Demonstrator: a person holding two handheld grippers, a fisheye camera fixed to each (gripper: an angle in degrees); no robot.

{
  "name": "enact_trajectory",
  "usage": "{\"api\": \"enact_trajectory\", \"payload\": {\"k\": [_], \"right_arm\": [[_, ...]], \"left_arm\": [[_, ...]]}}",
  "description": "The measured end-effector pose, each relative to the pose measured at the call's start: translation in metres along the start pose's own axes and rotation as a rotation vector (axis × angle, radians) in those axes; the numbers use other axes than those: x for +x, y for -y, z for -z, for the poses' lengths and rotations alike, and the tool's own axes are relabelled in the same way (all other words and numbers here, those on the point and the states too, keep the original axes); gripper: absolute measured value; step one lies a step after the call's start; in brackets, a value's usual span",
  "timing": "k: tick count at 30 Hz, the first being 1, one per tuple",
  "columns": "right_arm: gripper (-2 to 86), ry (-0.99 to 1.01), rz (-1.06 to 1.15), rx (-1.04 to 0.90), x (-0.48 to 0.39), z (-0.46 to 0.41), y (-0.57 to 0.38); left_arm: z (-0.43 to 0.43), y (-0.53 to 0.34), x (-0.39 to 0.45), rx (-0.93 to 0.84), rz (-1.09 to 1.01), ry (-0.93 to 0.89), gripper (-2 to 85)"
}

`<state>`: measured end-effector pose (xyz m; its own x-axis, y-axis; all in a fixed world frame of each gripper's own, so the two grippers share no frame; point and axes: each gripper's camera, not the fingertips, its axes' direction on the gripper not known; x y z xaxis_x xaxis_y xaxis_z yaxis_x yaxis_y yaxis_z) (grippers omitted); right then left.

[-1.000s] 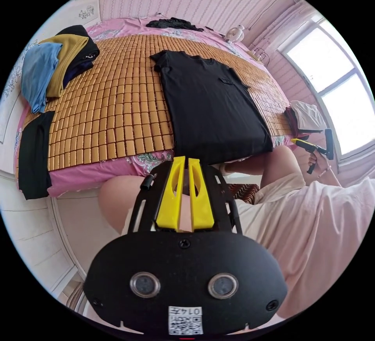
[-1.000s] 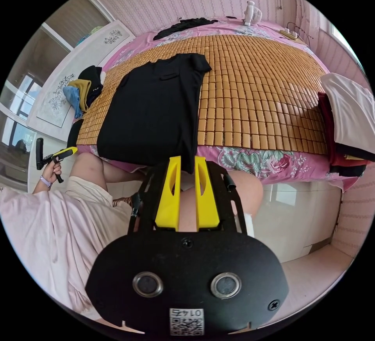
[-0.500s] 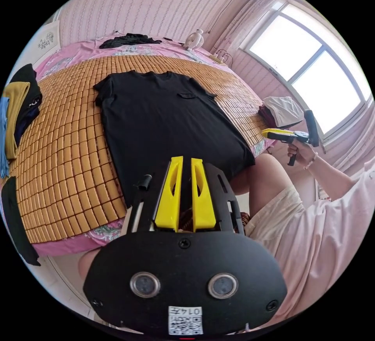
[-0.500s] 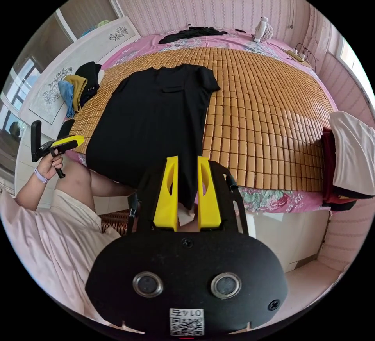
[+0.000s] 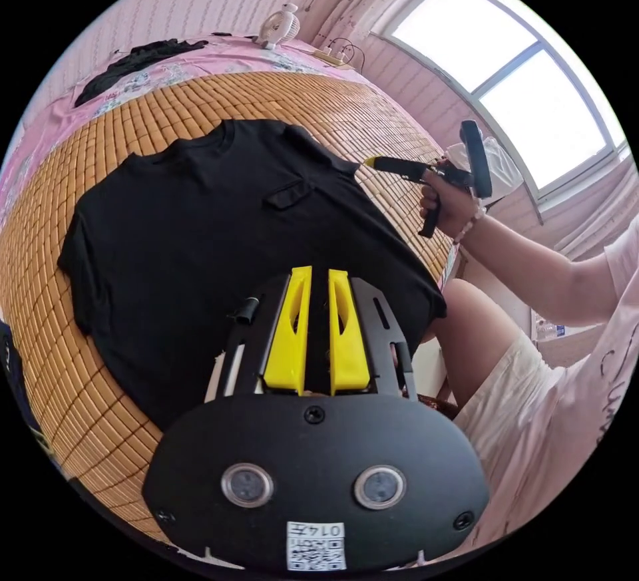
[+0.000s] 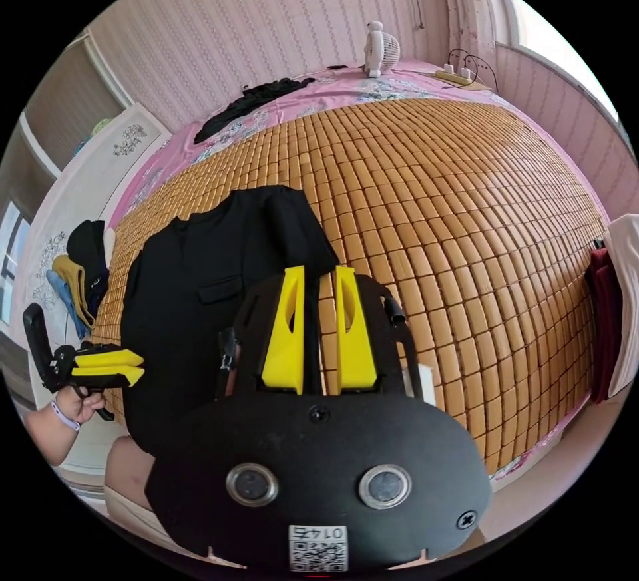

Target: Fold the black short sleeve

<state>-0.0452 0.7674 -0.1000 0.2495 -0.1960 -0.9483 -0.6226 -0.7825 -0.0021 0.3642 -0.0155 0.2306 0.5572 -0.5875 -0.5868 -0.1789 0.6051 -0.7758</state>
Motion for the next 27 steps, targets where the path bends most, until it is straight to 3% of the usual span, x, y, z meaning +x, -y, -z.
{"api": "enact_trajectory", "payload": {"k": [8,17,22,27], "right_arm": [[7.8,0.033,-0.084,-0.065,0.029,-0.024,0.020],[6.4,0.049,-0.011,-0.088,0.052,-0.055,0.043],[4.6,0.074,0.020,-0.091,0.056,-0.070,0.048],[0.7,0.207,-0.084,-0.119,0.071,-0.080,0.051]], "left_arm": [[-0.038,0.118,0.006,-0.006,-0.107,0.025,5.1],[-0.132,0.253,0.000,-0.036,-0.134,0.082,4.4],[-0.192,0.285,-0.005,-0.174,-0.146,0.177,5.8],[-0.210,0.289,0.002,-0.230,-0.279,0.220,-0.1]]}}
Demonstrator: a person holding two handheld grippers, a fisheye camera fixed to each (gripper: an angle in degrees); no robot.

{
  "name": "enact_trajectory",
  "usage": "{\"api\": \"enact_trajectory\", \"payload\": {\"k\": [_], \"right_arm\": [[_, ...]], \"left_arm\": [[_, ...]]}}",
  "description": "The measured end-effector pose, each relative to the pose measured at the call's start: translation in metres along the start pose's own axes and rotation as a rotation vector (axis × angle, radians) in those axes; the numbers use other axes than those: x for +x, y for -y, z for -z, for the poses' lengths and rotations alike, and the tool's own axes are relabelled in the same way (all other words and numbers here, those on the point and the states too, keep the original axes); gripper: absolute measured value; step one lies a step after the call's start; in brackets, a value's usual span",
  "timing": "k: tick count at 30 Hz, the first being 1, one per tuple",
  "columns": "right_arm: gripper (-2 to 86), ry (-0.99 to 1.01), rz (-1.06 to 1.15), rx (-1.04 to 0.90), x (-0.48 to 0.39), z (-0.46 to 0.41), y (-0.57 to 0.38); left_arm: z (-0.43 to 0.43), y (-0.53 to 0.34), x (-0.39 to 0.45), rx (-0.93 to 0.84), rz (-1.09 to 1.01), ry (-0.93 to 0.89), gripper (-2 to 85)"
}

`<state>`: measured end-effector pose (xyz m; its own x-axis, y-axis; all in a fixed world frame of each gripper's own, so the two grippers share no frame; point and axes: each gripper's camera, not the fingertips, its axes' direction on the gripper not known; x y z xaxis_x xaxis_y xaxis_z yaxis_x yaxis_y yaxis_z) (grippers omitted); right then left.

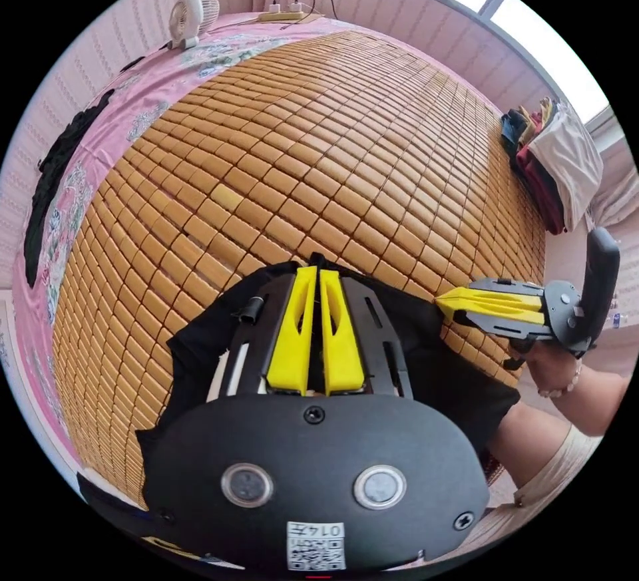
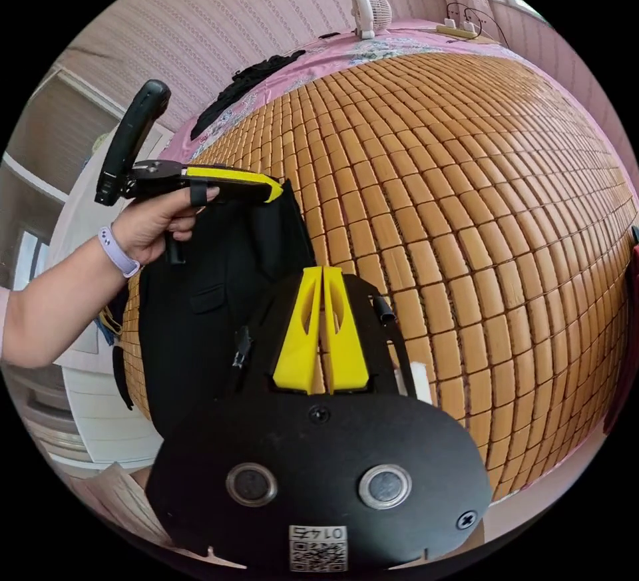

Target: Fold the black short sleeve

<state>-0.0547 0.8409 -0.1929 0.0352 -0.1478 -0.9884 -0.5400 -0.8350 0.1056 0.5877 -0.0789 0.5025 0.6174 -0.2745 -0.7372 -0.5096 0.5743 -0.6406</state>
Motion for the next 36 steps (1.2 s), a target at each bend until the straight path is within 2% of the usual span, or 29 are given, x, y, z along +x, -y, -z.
{"api": "enact_trajectory", "payload": {"k": [2,8,11,12,15,21,26,32,36], "right_arm": [[0.2,0.041,-0.029,0.022,0.002,0.001,-0.001],[-0.3,-0.034,-0.029,0.082,-0.007,0.001,-0.001],[-0.3,-0.111,0.003,0.014,-0.011,-0.016,0.001],[-0.3,-0.114,0.000,-0.003,-0.012,-0.023,0.002],[-0.3,-0.077,-0.011,-0.003,-0.017,-0.027,0.007],[0.0,-0.114,0.141,-0.001,-0.059,-0.035,0.016],[0.3,-0.109,0.318,-0.057,-0.117,-0.060,0.020],[1.4,0.042,0.565,-0.181,-0.220,-0.135,0.026],[3.7,0.135,0.729,-0.219,-0.314,-0.196,0.039]], "left_arm": [[0.007,0.001,0.002,0.048,-0.050,0.010,-0.7],[0.013,-0.004,0.007,0.241,-0.167,-0.068,-0.8],[-0.009,-0.004,0.006,0.140,-0.177,-0.036,-0.3],[-0.007,-0.007,0.004,0.172,-0.170,-0.042,-0.2],[0.000,-0.017,-0.017,0.190,-0.067,-0.091,3.6],[0.067,-0.089,-0.068,0.405,0.131,-0.095,5.2],[0.114,-0.239,-0.112,0.492,0.462,-0.118,3.8],[0.144,-0.429,-0.148,0.419,0.862,-0.007,1.2],[0.155,-0.503,-0.164,0.411,1.016,0.007,1.4]]}}
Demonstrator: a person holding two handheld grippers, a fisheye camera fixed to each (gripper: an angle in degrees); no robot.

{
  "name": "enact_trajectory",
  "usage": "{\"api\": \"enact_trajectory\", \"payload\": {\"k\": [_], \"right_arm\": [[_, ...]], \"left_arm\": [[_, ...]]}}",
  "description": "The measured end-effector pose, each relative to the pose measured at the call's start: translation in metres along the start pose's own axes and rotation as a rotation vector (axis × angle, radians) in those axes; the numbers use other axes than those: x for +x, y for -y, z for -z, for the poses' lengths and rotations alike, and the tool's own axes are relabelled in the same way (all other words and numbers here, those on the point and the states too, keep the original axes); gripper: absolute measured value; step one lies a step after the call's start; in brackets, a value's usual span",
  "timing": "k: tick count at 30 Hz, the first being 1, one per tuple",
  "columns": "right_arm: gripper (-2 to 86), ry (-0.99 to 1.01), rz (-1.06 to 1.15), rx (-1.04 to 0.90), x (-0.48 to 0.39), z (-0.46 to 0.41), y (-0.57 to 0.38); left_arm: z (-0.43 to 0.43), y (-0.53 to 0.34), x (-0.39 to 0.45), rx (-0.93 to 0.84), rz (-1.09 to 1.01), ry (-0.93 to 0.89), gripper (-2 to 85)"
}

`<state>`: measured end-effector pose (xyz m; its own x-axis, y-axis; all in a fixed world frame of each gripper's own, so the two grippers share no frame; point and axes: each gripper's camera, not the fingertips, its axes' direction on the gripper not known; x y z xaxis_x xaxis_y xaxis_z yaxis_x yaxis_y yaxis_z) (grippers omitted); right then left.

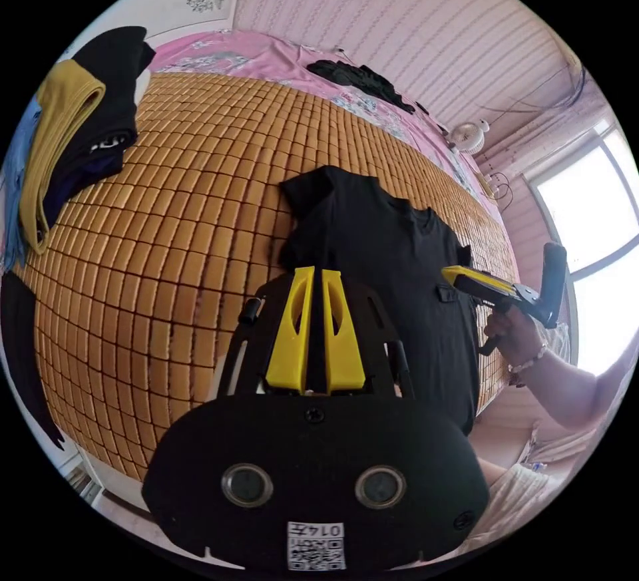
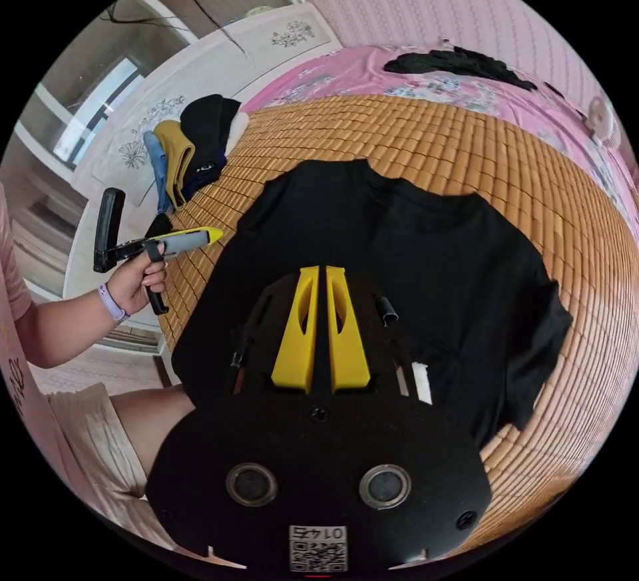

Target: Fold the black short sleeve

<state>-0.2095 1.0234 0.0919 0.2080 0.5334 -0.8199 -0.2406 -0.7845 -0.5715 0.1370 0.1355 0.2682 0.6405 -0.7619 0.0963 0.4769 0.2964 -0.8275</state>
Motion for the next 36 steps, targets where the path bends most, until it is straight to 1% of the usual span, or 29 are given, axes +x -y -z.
{"api": "enact_trajectory", "payload": {"k": [4,9,11,13,15,18,20,24,27,29,31,34,36], "right_arm": [[6.0,0.064,0.058,-0.007,-0.027,-0.056,0.081],[8.0,-0.019,0.041,-0.060,-0.040,-0.109,0.144],[7.2,-0.050,0.041,-0.088,-0.043,-0.125,0.157],[3.2,-0.076,0.052,-0.156,-0.047,-0.141,0.170],[1.5,-0.093,0.092,-0.162,-0.051,-0.146,0.175],[0.4,-0.052,0.131,-0.149,-0.054,-0.145,0.179],[0.3,-0.020,0.131,-0.122,-0.054,-0.138,0.182],[0.5,0.053,0.122,-0.027,-0.052,-0.108,0.182],[1.0,0.050,0.076,0.065,-0.041,-0.074,0.168],[1.5,0.013,0.023,0.054,-0.028,-0.065,0.155],[3.0,-0.058,0.020,-0.019,-0.012,-0.070,0.136],[5.1,-0.112,0.019,-0.170,0.003,-0.085,0.128],[5.3,-0.118,0.052,-0.151,0.003,-0.087,0.132]], "left_arm": [[0.011,0.006,-0.028,0.050,-0.026,0.023,5.6],[0.010,0.019,-0.053,0.067,0.023,0.000,8.0],[0.005,0.023,-0.063,0.039,0.032,-0.028,7.5],[-0.001,0.026,-0.069,-0.031,0.032,-0.047,6.8],[0.005,0.025,-0.072,-0.024,0.006,-0.058,5.6],[0.012,0.019,-0.073,-0.041,-0.036,-0.060,2.6],[0.027,0.012,-0.073,0.003,-0.043,-0.057,0.1],[0.060,0.002,-0.062,0.087,-0.096,-0.061,-0.6],[0.087,-0.008,-0.040,0.154,-0.232,-0.125,0.3],[0.094,-0.016,-0.026,0.126,-0.298,-0.202,3.0],[0.093,-0.023,-0.022,0.091,-0.315,-0.238,4.9],[0.091,-0.031,-0.020,0.023,-0.324,-0.215,5.8],[0.092,-0.035,-0.020,0.009,-0.340,-0.174,5.9]]}}
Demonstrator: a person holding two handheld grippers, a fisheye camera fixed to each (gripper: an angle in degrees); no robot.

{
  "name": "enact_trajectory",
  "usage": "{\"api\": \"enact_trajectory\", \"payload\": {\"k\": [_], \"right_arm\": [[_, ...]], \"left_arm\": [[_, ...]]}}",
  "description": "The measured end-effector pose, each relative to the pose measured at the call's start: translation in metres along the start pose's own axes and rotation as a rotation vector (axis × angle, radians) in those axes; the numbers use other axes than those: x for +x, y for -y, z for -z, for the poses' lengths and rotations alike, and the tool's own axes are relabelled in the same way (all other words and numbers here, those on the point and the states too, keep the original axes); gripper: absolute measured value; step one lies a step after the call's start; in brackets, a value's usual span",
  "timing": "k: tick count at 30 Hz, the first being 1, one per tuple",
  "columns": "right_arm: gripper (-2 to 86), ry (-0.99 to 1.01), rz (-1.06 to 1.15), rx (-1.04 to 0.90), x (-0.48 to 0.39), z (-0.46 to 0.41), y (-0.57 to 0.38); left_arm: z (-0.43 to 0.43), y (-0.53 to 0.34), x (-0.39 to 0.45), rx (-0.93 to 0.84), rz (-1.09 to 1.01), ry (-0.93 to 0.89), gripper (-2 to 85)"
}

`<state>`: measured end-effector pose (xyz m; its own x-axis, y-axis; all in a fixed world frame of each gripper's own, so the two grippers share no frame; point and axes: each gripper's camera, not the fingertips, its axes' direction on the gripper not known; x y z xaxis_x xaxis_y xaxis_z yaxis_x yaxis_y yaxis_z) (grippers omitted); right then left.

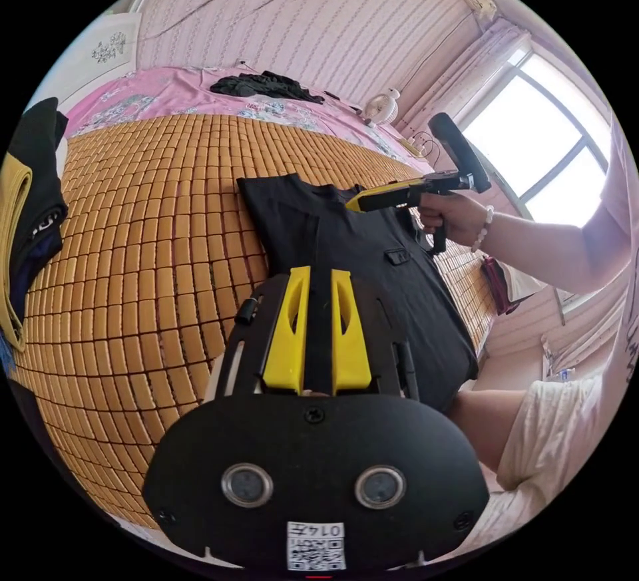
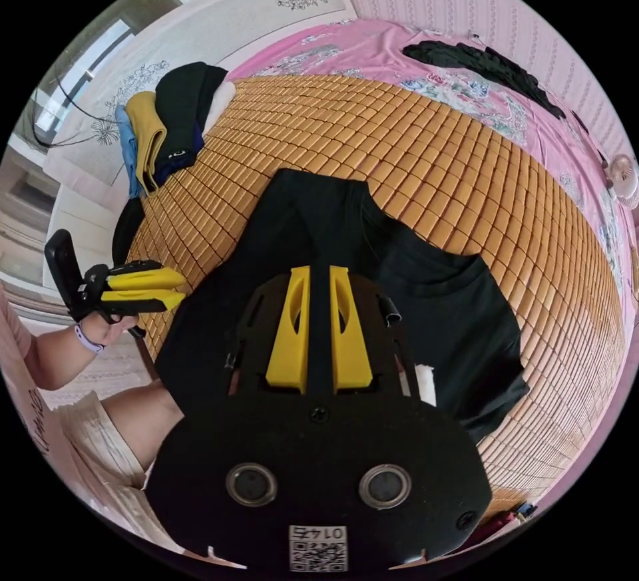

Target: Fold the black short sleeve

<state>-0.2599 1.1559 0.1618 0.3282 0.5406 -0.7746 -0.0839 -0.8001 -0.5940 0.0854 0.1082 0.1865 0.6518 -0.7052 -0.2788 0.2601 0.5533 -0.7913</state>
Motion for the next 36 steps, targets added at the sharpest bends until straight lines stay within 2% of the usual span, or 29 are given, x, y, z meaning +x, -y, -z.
{"api": "enact_trajectory", "payload": {"k": [4,10,13,15,17,21,24,28,32,36], "right_arm": [[6.0,0.057,0.070,0.077,-0.011,-0.012,0.039],[4.8,0.113,0.169,0.068,-0.040,-0.054,0.096],[2.5,0.002,0.220,-0.019,-0.051,-0.086,0.108],[1.2,-0.029,0.259,0.040,-0.053,-0.087,0.105],[0.5,-0.025,0.254,0.035,-0.051,-0.084,0.104],[0.0,-0.012,0.152,0.233,-0.033,-0.031,0.061],[0.0,-0.051,-0.002,0.296,-0.006,0.001,-0.004],[0.4,-0.067,-0.230,0.255,0.037,0.026,-0.098],[0.8,-0.056,-0.374,0.194,0.064,0.036,-0.142],[1.4,-0.073,-0.491,0.227,0.091,0.052,-0.176]], "left_arm": [[-0.001,-0.003,0.001,-0.030,-0.023,0.097,5.8],[-0.017,-0.002,0.002,-0.064,0.006,0.142,5.9],[-0.026,-0.004,0.002,-0.084,0.034,0.160,6.0],[-0.035,-0.008,0.000,-0.138,0.062,0.174,6.0],[-0.031,-0.011,-0.001,-0.113,0.084,0.157,6.4],[-0.005,-0.015,0.005,-0.043,0.066,0.145,6.9],[0.013,-0.016,0.009,-0.054,0.066,0.120,6.9],[0.026,-0.007,0.024,-0.066,-0.003,0.129,6.4],[0.008,0.009,0.039,-0.110,-0.037,0.108,6.4],[-0.016,0.034,0.071,-0.098,-0.133,0.086,6.3]]}}
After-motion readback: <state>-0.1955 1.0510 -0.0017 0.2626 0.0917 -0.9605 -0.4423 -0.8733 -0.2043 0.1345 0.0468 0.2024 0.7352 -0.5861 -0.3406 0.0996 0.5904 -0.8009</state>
